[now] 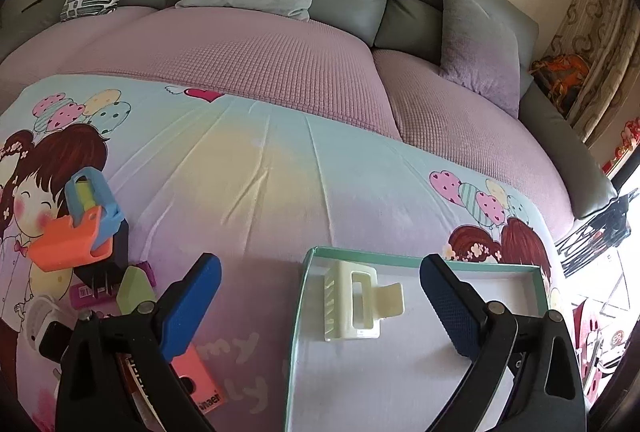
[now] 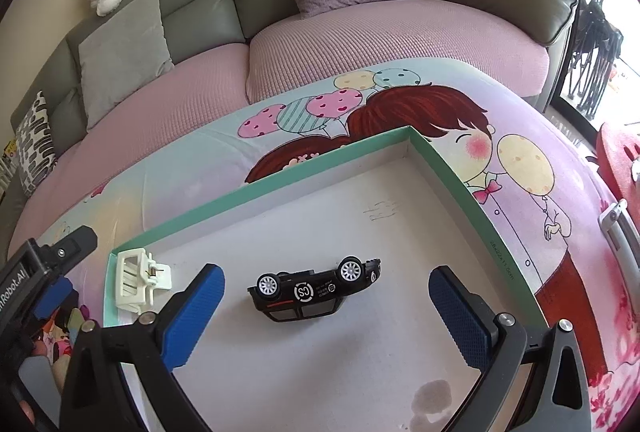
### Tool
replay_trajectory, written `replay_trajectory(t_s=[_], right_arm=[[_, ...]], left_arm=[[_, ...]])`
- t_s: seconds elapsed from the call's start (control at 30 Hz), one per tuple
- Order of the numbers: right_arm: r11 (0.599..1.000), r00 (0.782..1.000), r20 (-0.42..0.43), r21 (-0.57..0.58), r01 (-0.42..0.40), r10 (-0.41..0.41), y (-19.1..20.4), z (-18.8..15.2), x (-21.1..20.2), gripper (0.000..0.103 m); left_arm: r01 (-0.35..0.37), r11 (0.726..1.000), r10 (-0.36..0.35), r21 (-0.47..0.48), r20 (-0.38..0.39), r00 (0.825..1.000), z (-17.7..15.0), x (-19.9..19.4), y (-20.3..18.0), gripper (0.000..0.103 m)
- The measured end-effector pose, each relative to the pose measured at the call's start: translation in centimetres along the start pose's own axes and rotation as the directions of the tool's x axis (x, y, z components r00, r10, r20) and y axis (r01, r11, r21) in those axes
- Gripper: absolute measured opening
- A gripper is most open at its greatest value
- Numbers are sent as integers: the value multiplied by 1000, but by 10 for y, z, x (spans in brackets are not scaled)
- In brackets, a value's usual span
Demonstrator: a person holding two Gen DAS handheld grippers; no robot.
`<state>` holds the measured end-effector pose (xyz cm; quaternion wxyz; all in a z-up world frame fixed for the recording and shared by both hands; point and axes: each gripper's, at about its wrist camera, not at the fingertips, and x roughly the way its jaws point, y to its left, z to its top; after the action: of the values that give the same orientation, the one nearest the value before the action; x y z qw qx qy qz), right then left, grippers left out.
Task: Organize rigid objects
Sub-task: 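Withdraw both tools from the tray back toward the pile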
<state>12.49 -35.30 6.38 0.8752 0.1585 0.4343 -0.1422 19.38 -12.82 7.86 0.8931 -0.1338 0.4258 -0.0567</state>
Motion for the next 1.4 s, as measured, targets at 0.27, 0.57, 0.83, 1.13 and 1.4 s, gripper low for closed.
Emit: replay_trajectory(t_s=[0.27, 0.57, 0.83, 1.13, 1.4], right_arm=[[996, 997, 48, -56, -65, 68, 16, -1, -12, 103], [956, 985, 14, -243, -162, 170, 60, -12, -21, 103], [927, 955, 23, -248, -282, 296, 71, -16, -32, 103], [867, 943, -7, -390, -309, 333, 112, -37, -38, 103], [845, 934, -69, -407, -348, 352, 132, -50, -40, 103]], left_arm=[[-13, 1000, 14, -7, 81, 997, 5, -31, 8, 100], [-83, 995, 89, -49, 149, 985, -5, -70, 35, 100], [-125, 984, 143, -124, 150, 978, -20, -87, 67, 100], [-203, 962, 231, -182, 154, 961, -34, -104, 105, 100], [-209, 950, 241, -234, 118, 963, -45, -120, 141, 100]])
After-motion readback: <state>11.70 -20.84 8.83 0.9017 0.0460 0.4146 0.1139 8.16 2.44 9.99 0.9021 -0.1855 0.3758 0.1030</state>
